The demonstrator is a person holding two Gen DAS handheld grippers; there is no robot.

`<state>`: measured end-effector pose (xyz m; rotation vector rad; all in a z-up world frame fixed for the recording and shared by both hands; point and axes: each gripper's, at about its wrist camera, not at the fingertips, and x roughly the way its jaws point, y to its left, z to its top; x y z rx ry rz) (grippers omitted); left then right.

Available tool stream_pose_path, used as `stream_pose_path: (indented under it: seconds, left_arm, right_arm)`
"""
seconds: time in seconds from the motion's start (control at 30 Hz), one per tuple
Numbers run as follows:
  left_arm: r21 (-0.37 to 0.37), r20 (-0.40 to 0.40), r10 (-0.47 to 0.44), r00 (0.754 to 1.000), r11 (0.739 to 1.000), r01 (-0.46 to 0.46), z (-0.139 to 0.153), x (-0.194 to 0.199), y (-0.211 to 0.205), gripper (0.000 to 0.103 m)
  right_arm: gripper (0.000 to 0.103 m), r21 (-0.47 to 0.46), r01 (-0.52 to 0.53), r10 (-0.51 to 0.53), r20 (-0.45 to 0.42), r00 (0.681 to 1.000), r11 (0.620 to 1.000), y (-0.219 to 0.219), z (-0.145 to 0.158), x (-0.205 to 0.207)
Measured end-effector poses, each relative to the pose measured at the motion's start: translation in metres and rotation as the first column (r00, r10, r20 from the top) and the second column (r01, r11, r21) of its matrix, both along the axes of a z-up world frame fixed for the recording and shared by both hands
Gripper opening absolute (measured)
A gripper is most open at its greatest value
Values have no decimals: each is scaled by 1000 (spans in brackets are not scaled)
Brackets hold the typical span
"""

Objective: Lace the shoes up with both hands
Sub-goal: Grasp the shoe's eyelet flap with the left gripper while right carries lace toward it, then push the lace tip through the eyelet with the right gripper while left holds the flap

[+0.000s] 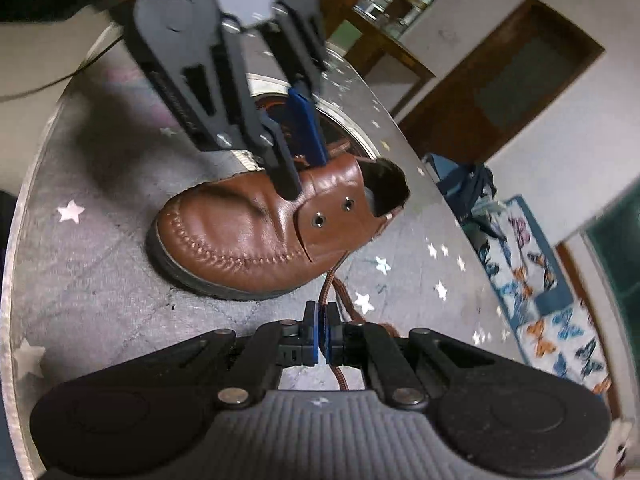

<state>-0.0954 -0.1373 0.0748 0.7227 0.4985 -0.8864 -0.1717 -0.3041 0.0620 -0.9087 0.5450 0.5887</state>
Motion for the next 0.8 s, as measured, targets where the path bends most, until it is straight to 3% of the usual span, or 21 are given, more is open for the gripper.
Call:
stream_pose_path:
  seconds: [0.27, 0.53, 0.8]
  left_arm:
    - [112, -13, -40, 999, 993, 41, -2, 13, -13, 23]
    - [234, -13, -113, 994, 966, 113, 4, 23, -19, 19]
    - [261, -31, -107, 994, 959, 111, 2, 33, -18, 16]
  right_arm:
    - [2, -51, -50, 52, 42, 998, 997, 6, -3, -1]
    - [2, -84, -76, 82, 70, 994, 993, 6, -9, -4]
    - [2, -106, -115, 125, 91, 988, 988, 5, -15, -5]
